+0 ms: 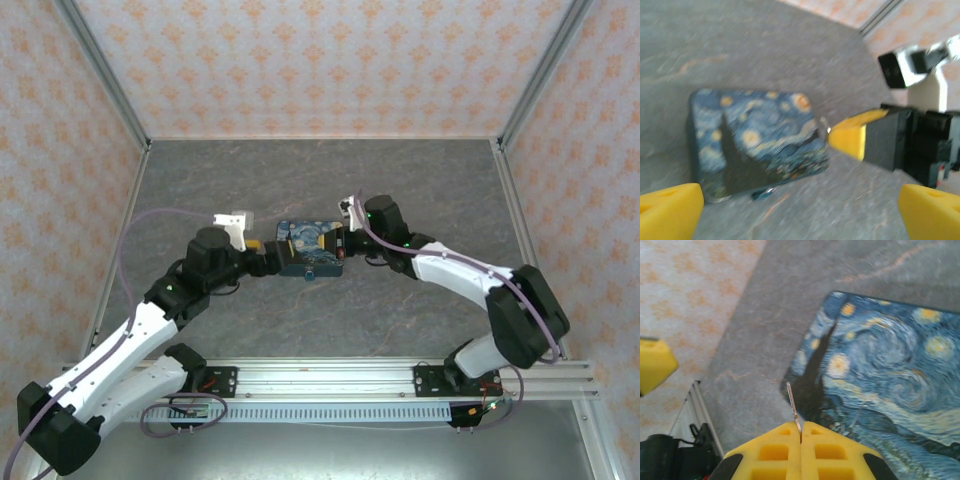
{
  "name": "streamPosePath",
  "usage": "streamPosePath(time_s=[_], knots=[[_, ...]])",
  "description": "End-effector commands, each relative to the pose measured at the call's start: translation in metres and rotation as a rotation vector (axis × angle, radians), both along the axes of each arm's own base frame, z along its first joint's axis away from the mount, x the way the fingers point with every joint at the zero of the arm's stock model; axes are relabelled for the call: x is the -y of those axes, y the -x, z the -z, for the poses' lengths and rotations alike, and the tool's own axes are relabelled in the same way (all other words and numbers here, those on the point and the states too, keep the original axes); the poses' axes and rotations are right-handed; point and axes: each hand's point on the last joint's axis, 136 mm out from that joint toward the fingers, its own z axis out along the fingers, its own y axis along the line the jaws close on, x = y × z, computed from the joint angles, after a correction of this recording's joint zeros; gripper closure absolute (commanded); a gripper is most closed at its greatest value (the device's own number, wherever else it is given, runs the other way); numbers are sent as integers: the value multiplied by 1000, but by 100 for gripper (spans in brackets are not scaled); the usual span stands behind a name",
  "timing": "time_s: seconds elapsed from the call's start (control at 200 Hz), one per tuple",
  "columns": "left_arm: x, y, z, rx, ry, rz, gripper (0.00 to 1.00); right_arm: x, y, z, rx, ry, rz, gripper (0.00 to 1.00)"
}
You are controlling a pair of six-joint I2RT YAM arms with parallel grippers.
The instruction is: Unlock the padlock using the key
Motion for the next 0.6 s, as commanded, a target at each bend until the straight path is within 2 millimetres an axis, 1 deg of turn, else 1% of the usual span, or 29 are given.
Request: streamPosePath(time_s=[0.0, 0.11, 0.305, 0.46, 0.596], knots=[[-9, 8, 27, -40, -42, -21, 0, -13, -24, -9, 45, -32, 32, 100], [0, 11, 45, -96, 20, -6, 0, -15, -35, 8, 13, -22, 54, 100], [19, 10, 68, -153, 98, 50, 0, -6, -53, 26, -26, -66, 104, 100], [39, 6, 80, -190, 135, 122, 0, 2, -53, 43, -63, -51, 124, 100], [50, -7, 86, -202, 160, 129, 0, 8, -46, 58, -94, -19, 134, 100]])
